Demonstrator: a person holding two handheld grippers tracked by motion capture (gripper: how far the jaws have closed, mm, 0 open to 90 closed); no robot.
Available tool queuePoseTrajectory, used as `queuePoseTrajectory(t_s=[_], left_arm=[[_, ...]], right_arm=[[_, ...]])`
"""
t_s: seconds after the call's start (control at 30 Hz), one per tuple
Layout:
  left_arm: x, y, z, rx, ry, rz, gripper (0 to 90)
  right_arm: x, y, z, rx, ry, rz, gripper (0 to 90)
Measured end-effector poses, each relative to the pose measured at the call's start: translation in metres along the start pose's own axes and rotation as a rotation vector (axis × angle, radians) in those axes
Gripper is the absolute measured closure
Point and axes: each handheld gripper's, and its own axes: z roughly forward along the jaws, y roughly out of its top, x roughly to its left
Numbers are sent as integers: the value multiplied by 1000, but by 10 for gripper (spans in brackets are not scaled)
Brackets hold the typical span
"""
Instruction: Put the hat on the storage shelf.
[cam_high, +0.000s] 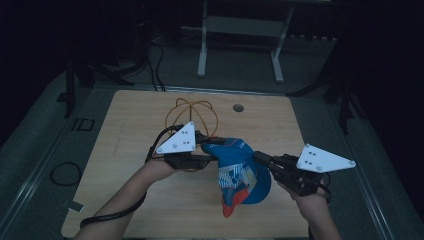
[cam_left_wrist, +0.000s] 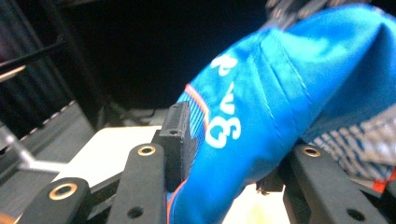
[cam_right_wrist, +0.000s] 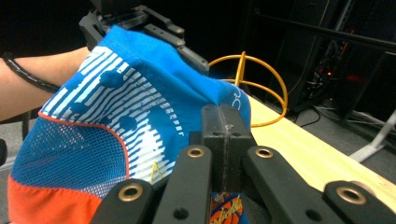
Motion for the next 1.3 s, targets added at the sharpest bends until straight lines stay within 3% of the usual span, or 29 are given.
queuePoseTrajectory(t_s=[0.13, 0.3, 0.47, 0.6, 0.63, 0.73, 0.8, 0.97, 1.03, 1.17, 1.2, 1.23, 1.27, 1.3], left_arm=[[0, -5, -8, 32, 40, 1, 581], [0, -10, -21, 26, 57, -14, 531], [0, -14, -42, 24, 112, -24, 493], [4, -19, -63, -8, 160, -62, 428], [5, -23, -71, -16, 185, -88, 405], [5, -30, -78, -16, 217, -109, 337], [3, -42, -88, -12, 263, -150, 274], [-1, -62, -99, 4, 306, -196, 140], [-7, -81, -105, 14, 343, -229, 82], [-14, -103, -111, 11, 385, -281, 30], [-17, -110, -112, 17, 402, -299, 30], [-24, -126, -114, 19, 436, -315, 29], [-24, -126, -114, 19, 436, -315, 29], [-32, -141, -114, 45, 477, -321, 29]], right_arm=[[-1, 4, -2, -1, -6, -7, 900], [-3, 7, -2, -2, -14, -4, 900], [-8, 10, -3, -9, -33, -1, 900], [-14, 16, -4, -24, -44, -1, 900], [-16, 18, -4, -23, -50, -2, 900], [-23, 26, 1, -29, -60, -2, 900], [-28, 31, 7, -36, -61, 1, 900], [-40, 49, 28, -39, -62, 3, 900], [-44, 58, 38, -45, -62, -2, 900], [-47, 77, 61, -53, -59, -13, 900], [-47, 77, 61, -53, -59, -13, 900], [-49, 87, 76, -56, -50, -15, 900], [-49, 91, 81, -57, -47, -15, 900], [-50, 95, 88, -56, -43, -15, 900]])
